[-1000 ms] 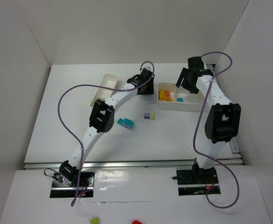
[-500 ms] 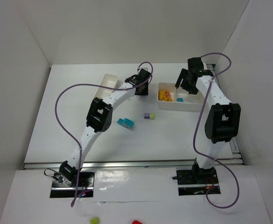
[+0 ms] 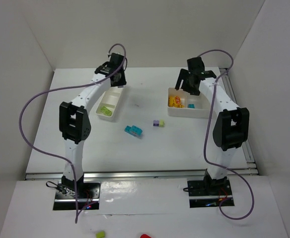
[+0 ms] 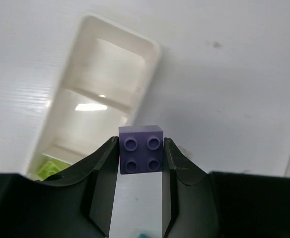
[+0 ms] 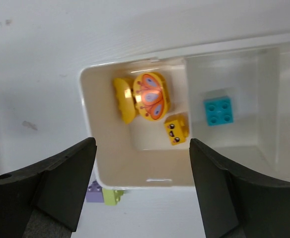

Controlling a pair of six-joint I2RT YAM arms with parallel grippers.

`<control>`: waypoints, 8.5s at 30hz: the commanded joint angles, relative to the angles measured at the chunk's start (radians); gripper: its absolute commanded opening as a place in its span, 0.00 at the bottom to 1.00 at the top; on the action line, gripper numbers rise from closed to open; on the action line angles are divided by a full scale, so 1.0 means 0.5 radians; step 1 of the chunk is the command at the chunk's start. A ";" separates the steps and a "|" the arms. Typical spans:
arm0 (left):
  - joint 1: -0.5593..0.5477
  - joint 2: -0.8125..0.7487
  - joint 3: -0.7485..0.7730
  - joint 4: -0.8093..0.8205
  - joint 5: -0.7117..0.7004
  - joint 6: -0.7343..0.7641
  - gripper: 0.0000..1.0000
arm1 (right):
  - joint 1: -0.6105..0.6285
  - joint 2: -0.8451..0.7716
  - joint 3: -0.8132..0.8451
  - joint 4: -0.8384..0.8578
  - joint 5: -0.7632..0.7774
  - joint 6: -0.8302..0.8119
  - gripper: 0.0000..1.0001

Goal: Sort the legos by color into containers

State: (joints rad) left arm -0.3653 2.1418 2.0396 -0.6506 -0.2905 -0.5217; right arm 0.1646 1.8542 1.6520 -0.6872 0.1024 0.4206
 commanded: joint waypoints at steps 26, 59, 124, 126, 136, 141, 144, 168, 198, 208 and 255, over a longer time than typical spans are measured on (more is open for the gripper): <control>0.289 0.291 0.017 -0.138 -0.091 0.062 0.51 | 0.217 0.590 0.494 -0.018 -0.610 -0.142 0.87; 0.212 -0.427 -0.305 -0.113 0.731 0.291 0.73 | 0.637 -0.490 -0.745 0.233 0.222 -0.065 0.54; 0.871 -0.921 -0.661 -0.340 0.498 -0.098 0.93 | 1.208 1.050 1.377 0.433 -0.481 -0.353 0.30; 0.872 -0.940 -0.683 -0.340 0.458 -0.098 0.93 | 1.232 1.169 1.515 0.457 -0.499 -0.335 0.30; 0.912 -0.998 -0.664 -0.340 0.397 -0.098 0.93 | 1.312 1.378 1.574 0.564 -0.518 -0.313 0.33; 0.912 -0.998 -0.664 -0.340 0.397 -0.098 0.93 | 1.352 1.418 1.574 0.583 -0.542 -0.313 0.67; 0.912 -1.016 -0.683 -0.340 0.397 -0.098 0.93 | 1.352 1.367 1.574 0.565 -0.485 -0.313 0.75; 0.458 -0.786 -0.606 -0.313 0.418 0.175 0.91 | 1.030 -0.423 -0.975 0.494 0.434 0.714 0.83; 0.157 -0.455 -0.465 -0.487 0.658 0.384 0.91 | 0.944 -0.274 -0.766 0.765 0.074 0.076 0.78; -0.223 -0.200 -0.394 -0.451 0.391 -0.076 0.95 | 0.680 -1.097 -1.199 0.531 0.577 0.294 0.75; 0.341 0.008 -0.063 -0.392 0.397 0.243 0.01 | 0.609 -0.828 -1.018 0.417 0.338 0.178 0.75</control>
State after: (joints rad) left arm -0.1989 2.1181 2.0010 -0.8192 -0.1257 -0.3508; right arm 0.4507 1.4311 1.1000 -0.4946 0.2787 0.5404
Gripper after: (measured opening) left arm 0.306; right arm 0.752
